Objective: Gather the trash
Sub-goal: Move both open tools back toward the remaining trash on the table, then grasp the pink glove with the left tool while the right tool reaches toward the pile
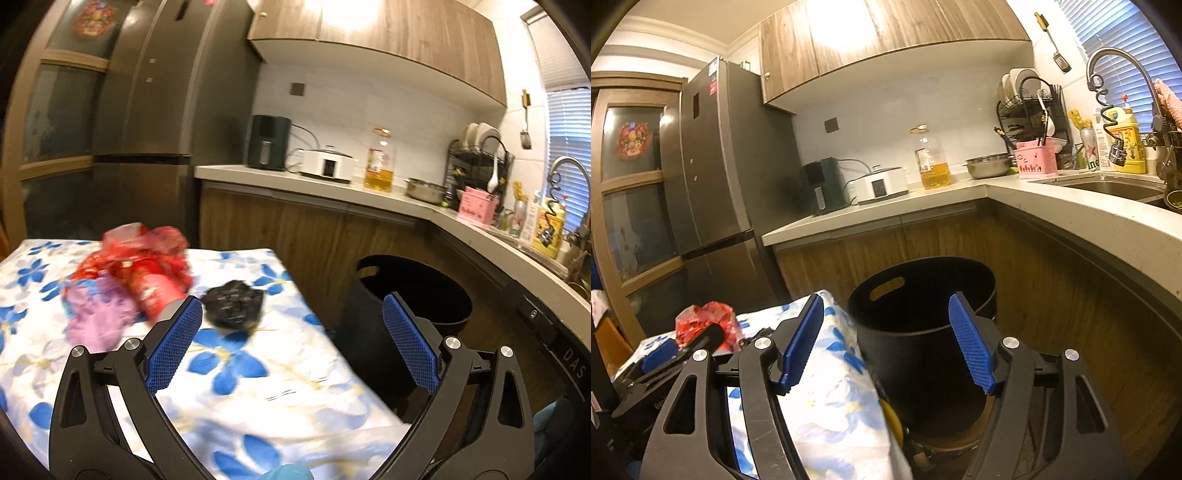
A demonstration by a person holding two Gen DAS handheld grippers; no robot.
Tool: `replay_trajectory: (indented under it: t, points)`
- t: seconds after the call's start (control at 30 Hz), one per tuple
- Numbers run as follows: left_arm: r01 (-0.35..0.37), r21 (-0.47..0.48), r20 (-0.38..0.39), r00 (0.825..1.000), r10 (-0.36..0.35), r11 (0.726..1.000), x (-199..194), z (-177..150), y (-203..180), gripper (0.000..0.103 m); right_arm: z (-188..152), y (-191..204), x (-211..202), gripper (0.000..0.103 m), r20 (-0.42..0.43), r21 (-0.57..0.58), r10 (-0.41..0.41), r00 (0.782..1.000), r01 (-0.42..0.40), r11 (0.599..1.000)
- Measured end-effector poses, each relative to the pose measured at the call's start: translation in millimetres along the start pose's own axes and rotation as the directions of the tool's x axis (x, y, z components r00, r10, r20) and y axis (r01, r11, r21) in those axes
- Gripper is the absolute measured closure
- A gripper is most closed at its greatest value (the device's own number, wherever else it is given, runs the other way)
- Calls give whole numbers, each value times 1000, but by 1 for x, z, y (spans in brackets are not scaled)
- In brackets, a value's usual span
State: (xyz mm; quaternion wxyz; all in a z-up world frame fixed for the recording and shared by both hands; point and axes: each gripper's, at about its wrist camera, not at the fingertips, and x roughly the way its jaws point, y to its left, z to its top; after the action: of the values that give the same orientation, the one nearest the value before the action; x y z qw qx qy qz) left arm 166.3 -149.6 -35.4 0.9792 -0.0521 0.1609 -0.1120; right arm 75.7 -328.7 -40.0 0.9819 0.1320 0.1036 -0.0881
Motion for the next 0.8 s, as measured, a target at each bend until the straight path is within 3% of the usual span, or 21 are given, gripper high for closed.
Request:
replay_trajectory:
  t: [0.3,0.57,0.8]
  points:
    - [-150,-56,30,988,151,987,-27,-9,54,7,-16,37,-5,34,-21,-42,71,997,-72,997]
    - [-307,-101,15,951,310,946,-28,-20,110,7,-34,72,4,34,-63,-63,145,987,-149,987]
    - [-386,-97,21,921,389,918,-12,-18,143,7,-43,95,17,34,-90,-73,191,977,-198,977]
